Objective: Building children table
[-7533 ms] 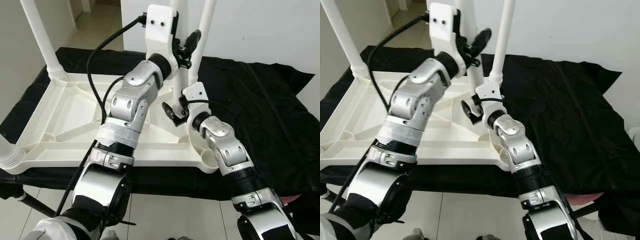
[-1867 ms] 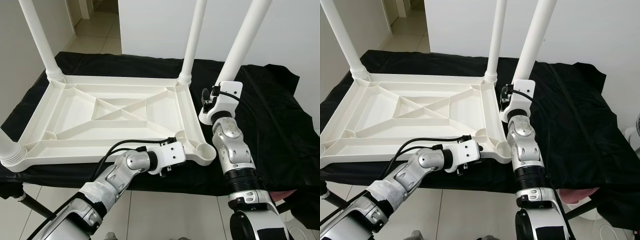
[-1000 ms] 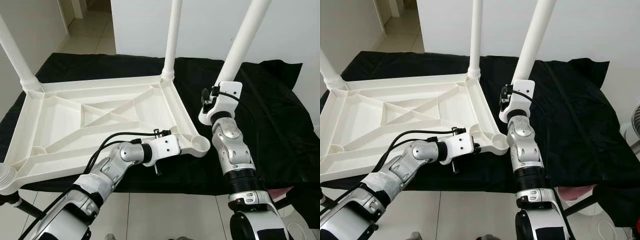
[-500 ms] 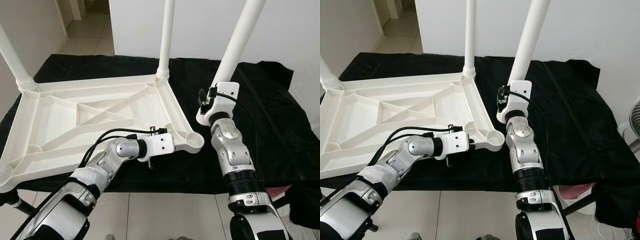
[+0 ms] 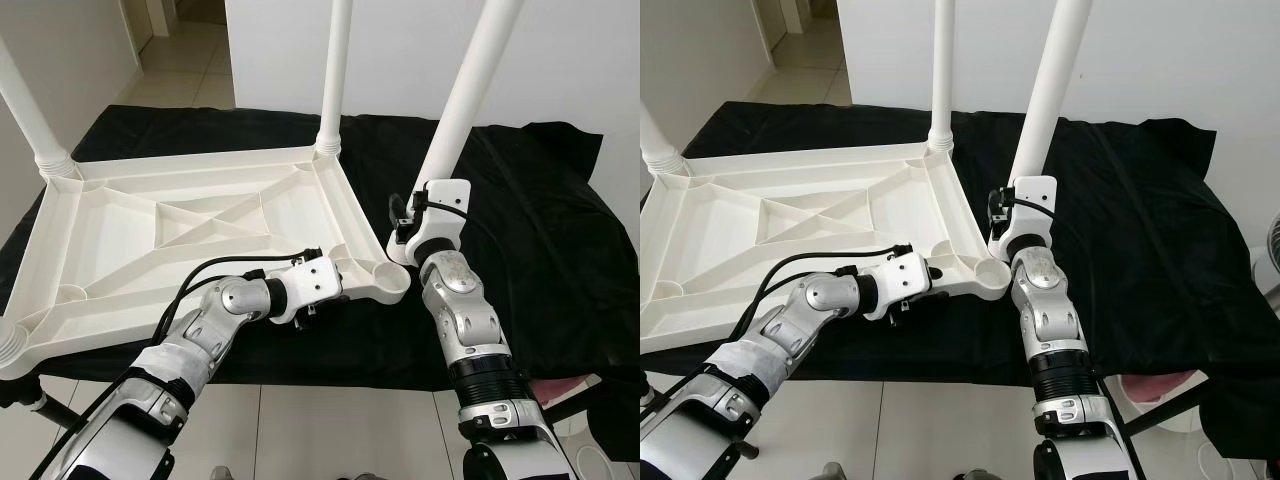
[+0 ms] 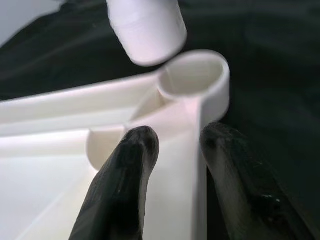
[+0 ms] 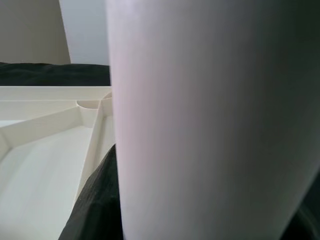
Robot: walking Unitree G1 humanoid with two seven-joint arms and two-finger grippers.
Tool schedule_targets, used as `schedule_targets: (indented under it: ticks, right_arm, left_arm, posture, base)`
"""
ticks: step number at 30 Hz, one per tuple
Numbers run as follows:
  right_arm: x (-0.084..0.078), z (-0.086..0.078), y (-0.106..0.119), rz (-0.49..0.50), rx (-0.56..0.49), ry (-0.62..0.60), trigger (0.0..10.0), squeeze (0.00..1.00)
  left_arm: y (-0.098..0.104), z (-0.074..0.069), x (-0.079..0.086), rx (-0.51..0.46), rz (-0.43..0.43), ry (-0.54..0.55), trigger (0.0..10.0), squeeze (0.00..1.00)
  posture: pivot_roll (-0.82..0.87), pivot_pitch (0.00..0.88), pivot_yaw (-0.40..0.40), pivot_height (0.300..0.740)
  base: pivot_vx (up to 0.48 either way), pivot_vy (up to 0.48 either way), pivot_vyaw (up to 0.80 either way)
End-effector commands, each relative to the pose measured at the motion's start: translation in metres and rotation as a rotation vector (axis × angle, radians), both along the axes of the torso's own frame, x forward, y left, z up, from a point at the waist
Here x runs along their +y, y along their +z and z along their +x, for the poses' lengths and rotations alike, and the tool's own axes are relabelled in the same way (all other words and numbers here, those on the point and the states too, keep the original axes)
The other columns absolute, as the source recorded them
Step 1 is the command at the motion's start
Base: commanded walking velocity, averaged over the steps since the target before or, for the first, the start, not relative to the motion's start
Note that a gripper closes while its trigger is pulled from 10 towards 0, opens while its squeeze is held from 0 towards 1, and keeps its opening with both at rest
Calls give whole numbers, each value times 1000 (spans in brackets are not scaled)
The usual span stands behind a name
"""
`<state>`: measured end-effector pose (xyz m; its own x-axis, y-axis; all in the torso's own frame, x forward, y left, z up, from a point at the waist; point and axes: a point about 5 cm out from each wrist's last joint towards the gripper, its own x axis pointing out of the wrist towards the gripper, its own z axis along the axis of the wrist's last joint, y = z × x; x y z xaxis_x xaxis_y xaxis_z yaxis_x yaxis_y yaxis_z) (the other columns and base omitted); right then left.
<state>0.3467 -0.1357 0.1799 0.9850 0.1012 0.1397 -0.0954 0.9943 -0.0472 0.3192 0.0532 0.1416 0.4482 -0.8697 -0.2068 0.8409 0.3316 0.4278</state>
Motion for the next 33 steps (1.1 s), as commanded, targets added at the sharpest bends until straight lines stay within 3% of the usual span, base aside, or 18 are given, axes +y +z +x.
schedule_targets:
  ticks: [1,6,10,15,26,33]
  right_arm:
    - [-3,-1,-1,-15,-14,5,10000,0]
    - [1,-2,-5,2,-29,43,10000,0]
    - [3,-3,-4,6,-41,53,10000,0]
    - [4,-9,-5,48,-86,97,10000,0]
    - [2,-18,-15,28,-94,132,10000,0]
    - [-1,-30,-31,15,-69,178,10000,0]
  left_arm:
    - [5,-1,-1,40,-72,8,10000,0]
    - [11,-6,-2,85,-152,26,10000,0]
    - [12,-8,-1,89,-161,28,10000,0]
    - [15,-22,1,121,-246,53,10000,0]
    - [5,-39,6,185,-240,97,10000,0]
    - [12,-46,8,198,-267,115,10000,0]
  posture:
    - [-3,0,-41,740]
    - [4,0,-45,740]
    - [5,0,-43,740]
    - [7,0,-44,740]
    - [15,8,-49,740]
    - [19,16,-50,740]
  base:
    - [0,0,0]
    - [0,0,0]
    - [0,0,0]
    - [0,0,0]
    - [0,0,0]
    - [0,0,0]
